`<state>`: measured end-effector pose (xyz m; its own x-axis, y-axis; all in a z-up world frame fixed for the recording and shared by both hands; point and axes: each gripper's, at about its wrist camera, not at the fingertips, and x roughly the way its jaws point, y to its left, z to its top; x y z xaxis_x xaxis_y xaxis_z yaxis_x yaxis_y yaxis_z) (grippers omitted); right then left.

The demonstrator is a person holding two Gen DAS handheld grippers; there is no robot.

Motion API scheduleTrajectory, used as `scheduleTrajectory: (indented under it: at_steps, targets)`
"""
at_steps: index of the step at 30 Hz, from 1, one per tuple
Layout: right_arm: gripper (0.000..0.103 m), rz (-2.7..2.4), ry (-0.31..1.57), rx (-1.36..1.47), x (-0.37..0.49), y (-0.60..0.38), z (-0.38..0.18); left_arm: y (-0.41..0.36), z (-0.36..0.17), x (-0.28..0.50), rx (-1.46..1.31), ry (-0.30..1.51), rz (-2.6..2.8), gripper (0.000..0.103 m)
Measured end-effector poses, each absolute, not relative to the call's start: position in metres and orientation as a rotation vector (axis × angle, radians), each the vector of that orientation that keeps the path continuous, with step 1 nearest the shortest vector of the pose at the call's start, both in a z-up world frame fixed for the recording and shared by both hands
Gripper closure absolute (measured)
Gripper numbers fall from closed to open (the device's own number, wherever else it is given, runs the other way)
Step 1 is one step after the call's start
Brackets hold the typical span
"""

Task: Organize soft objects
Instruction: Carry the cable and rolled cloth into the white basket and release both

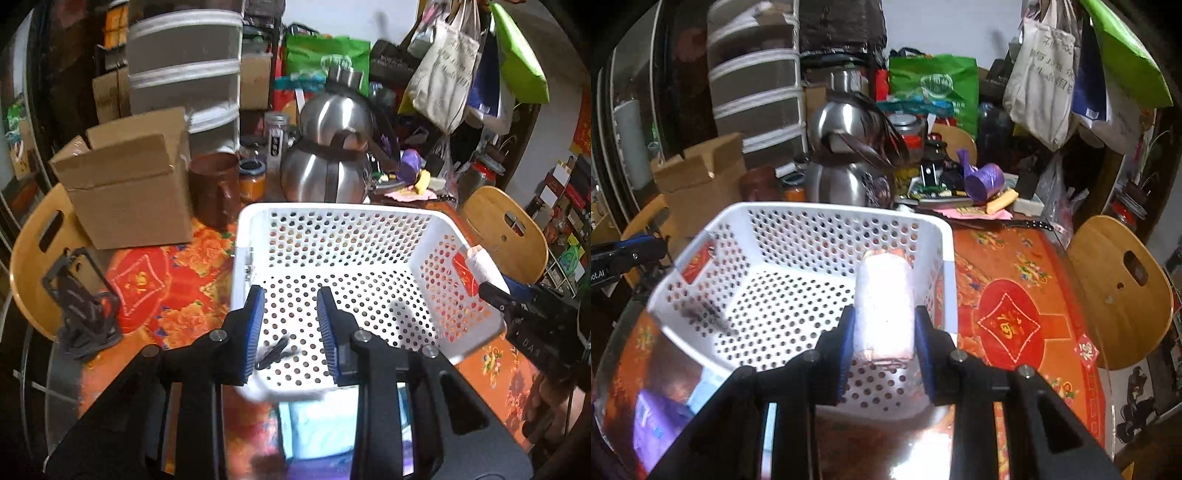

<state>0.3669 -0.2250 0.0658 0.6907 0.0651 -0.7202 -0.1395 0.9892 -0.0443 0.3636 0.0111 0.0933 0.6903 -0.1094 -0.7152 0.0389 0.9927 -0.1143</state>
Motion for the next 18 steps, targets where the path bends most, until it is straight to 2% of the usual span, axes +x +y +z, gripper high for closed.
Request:
scheduleTrajectory:
  at_steps: [6,7,8,9,10,11,12,18]
  targets:
    - [0.073,0.137,0.852,-0.109,0.374,-0.226,0.044,-0.004,0.066,0.385,-0.078,0.852,-0.106,0.076]
    - [0.073,0.14,0.856,-0.104,0.374,-0.226,0.042,-0.004,0.064,0.384,-0.082,0.852,-0.108,0.075]
    - [0.071,0.136,0.847,-0.102,0.373,-0.226,0.042,-0.003,0.063,0.383,-0.085,0.852,-0.107,0.07]
    - [0.06,0.133,0.829,-0.099,0.372,-0.225,0.043,-0.003,0.061,0.382,-0.084,0.853,-0.102,0.064]
    - [0.05,0.135,0.809,-0.095,0.369,-0.225,0.046,-0.003,0.061,0.381,-0.085,0.851,-0.099,0.045]
    - [0.03,0.133,0.792,-0.096,0.367,-0.224,0.049,-0.003,0.061,0.379,-0.086,0.844,-0.094,0.028]
    - [0.019,0.129,0.768,-0.102,0.364,-0.224,0.053,-0.001,0.061,0.373,-0.086,0.837,-0.089,0.024]
    - [0.018,0.124,0.749,-0.088,0.359,-0.228,0.06,0.001,0.07,0.354,-0.058,0.791,-0.077,0.021]
